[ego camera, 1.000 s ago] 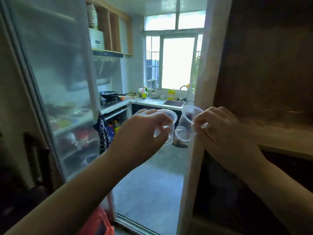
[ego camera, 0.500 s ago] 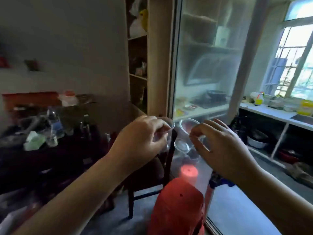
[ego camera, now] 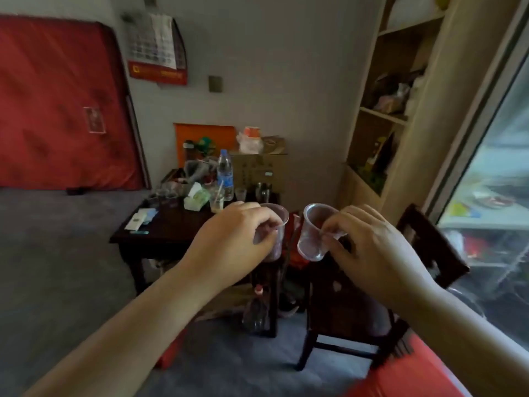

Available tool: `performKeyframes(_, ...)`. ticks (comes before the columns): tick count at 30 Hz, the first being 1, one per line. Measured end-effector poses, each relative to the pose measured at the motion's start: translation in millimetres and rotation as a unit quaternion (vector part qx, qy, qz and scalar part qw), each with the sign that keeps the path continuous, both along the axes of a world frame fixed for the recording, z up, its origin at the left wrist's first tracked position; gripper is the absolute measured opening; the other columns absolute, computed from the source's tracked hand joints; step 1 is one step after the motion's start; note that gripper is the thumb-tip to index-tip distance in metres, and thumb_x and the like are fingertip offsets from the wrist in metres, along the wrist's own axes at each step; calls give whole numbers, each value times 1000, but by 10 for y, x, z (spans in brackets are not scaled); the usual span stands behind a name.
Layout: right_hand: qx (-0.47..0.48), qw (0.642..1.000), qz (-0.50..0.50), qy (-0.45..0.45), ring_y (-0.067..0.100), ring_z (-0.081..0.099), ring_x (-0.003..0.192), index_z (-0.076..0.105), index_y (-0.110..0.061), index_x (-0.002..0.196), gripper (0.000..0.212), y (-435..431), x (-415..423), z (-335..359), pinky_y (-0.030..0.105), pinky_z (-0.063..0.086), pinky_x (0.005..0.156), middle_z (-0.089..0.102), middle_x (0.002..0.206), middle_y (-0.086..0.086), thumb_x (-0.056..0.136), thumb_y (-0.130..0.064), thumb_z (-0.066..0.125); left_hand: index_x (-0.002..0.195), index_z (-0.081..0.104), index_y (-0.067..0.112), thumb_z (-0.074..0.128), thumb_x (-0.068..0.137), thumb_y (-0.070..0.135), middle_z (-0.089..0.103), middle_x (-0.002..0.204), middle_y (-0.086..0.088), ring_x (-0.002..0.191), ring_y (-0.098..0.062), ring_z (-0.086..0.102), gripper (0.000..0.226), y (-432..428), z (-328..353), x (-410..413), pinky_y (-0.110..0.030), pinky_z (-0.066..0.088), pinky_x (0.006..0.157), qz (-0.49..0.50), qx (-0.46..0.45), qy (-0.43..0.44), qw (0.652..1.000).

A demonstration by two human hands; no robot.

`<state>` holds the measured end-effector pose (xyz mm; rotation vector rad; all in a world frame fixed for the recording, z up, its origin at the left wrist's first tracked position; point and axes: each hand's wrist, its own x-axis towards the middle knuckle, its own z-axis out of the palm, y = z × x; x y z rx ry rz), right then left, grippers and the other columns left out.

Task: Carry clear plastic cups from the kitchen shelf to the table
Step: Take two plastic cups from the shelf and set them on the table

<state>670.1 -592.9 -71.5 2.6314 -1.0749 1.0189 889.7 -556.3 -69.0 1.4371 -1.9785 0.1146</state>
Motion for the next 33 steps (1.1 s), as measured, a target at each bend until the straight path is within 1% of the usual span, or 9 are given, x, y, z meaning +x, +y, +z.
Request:
performKeyframes(5,8,999,34,-17,12,53,87,59,-22,89,7,-899,62,-103,31,49,70,59,87,-10,83,-25,58,96,66,29,58,83,25,58,87,18,82,6,44,15,-825,-37,77,-4,35,67,15,8,-10,1000)
performKeyframes(9,33,998,46,-1,8,52,85,62,-23,93,11,-1653,-9,-159,22,47,69,57,88,-15,84,-27,60,95,65,30,57,83,30,57,86,19,80,9,46,15,-1616,-60,17,-4,34,68,13,29,-11,999)
performKeyframes(13,54,997,60,7,6,49,85,61,-23,93,10,-2385,11,-261,17,43,69,51,87,-19,84,-28,59,96,64,32,58,83,29,49,79,27,84,17,45,15,-2315,-210,7,-2,33,69,13,52,4,999)
performKeyframes(16,65,996,69,9,7,49,85,61,-23,94,11,-2844,154,-389,16,41,69,51,88,-18,83,-26,62,96,64,29,57,83,28,48,79,29,83,15,45,16,-2714,-350,87,-3,34,68,13,70,17,997)
performKeyframes(19,85,993,85,8,7,48,83,62,-22,92,10,-3210,371,-517,19,43,68,54,87,-15,83,-22,65,96,65,27,58,83,24,49,77,25,81,12,47,15,-3035,-463,252,-5,35,64,28,84,22,996)
performKeyframes(22,94,991,96,18,8,48,83,62,-21,92,10,-3536,612,-612,14,39,68,58,88,-11,82,-21,64,96,65,27,60,82,23,50,76,23,79,12,48,15,-3349,-556,467,-7,37,63,39,90,29,995)
performKeyframes(25,104,989,100,26,10,50,84,63,-20,93,11,-3865,853,-704,17,41,69,61,90,-8,82,-20,64,97,65,27,60,82,22,50,78,23,79,12,48,17,-3699,-655,709,-5,35,61,37,98,27,994)
performKeyframes(28,110,989,89,34,12,52,85,64,-18,92,9,-4201,1124,-782,19,42,70,62,90,-6,83,-18,64,97,65,27,60,82,22,55,82,17,77,5,48,17,-4095,-761,978,-9,35,61,26,105,31,994)
performKeyframes(33,116,990,68,50,11,49,84,63,-19,90,8,-4855,1617,-889,18,37,70,59,88,-9,85,-24,60,95,65,27,59,81,21,45,74,22,77,2,42,17,-4825,-924,1471,-11,32,62,-5,108,31,994)
